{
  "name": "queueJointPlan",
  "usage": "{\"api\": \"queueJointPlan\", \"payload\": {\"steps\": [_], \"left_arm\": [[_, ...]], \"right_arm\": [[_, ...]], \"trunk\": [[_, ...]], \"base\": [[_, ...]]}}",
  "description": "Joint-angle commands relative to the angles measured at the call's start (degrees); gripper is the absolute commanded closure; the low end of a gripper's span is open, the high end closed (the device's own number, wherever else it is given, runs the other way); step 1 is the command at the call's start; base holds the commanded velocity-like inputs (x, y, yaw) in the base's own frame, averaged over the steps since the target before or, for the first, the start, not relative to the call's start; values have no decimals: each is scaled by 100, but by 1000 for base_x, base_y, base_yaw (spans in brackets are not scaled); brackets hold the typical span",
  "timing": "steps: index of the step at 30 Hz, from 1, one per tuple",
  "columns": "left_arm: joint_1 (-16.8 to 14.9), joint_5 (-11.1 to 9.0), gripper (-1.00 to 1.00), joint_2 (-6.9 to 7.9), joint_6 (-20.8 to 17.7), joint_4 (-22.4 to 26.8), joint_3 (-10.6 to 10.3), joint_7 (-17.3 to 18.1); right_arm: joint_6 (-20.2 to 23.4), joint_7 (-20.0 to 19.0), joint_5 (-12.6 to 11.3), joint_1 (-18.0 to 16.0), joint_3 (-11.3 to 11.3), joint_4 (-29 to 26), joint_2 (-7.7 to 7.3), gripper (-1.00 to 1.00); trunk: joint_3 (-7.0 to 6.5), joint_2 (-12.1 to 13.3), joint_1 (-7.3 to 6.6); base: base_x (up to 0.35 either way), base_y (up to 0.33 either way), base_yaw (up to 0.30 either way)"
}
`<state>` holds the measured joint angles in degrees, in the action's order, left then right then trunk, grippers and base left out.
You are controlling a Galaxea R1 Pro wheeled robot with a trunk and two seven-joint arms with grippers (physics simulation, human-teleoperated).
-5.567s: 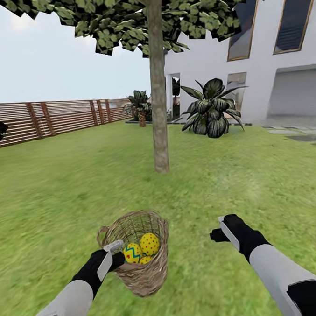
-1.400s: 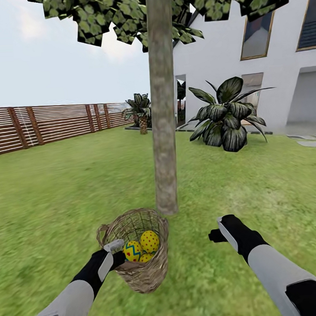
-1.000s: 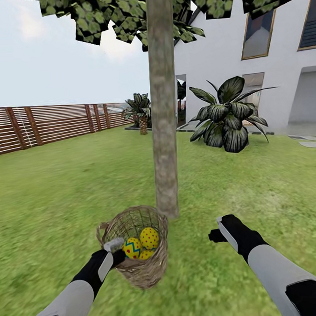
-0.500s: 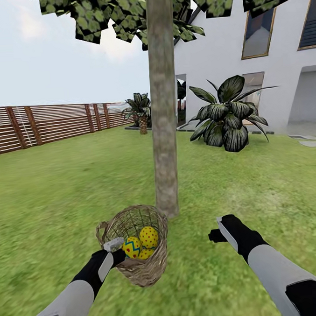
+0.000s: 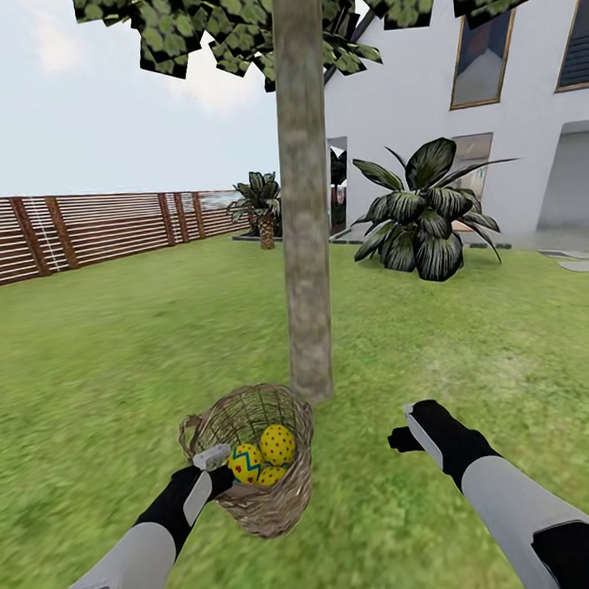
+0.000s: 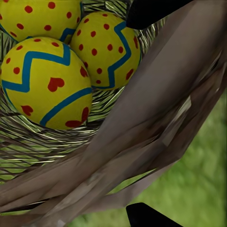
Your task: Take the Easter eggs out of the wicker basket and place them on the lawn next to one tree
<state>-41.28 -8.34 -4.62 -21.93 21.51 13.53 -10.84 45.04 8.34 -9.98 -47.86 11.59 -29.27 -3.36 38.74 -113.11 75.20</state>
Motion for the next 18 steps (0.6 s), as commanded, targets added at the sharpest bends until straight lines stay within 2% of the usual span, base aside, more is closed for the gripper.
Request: {"api": "queueJointPlan", "payload": {"steps": [1, 10, 14, 18], "left_arm": [[-3, -72, 100, -3, -22, 20, 6, -32], [-3, -72, 100, -12, -13, 20, 5, -22], [-3, -72, 100, -12, -14, 12, 1, -8], [-3, -72, 100, -12, -14, 11, 1, -6]], "right_arm": [[23, 45, -59, -4, 45, -8, -7, -100], [23, 45, -57, -4, 48, -8, -7, -100], [23, 45, -57, -2, 45, 0, 59, -100], [23, 45, -57, -4, 45, 0, 64, -100]], "trunk": [[24, -45, 22], [186, -406, 219], [258, -566, 307], [329, -727, 395]], "base": [[0, 0, 0], [0, 0, 0], [0, 0, 0], [0, 0, 0]]}}
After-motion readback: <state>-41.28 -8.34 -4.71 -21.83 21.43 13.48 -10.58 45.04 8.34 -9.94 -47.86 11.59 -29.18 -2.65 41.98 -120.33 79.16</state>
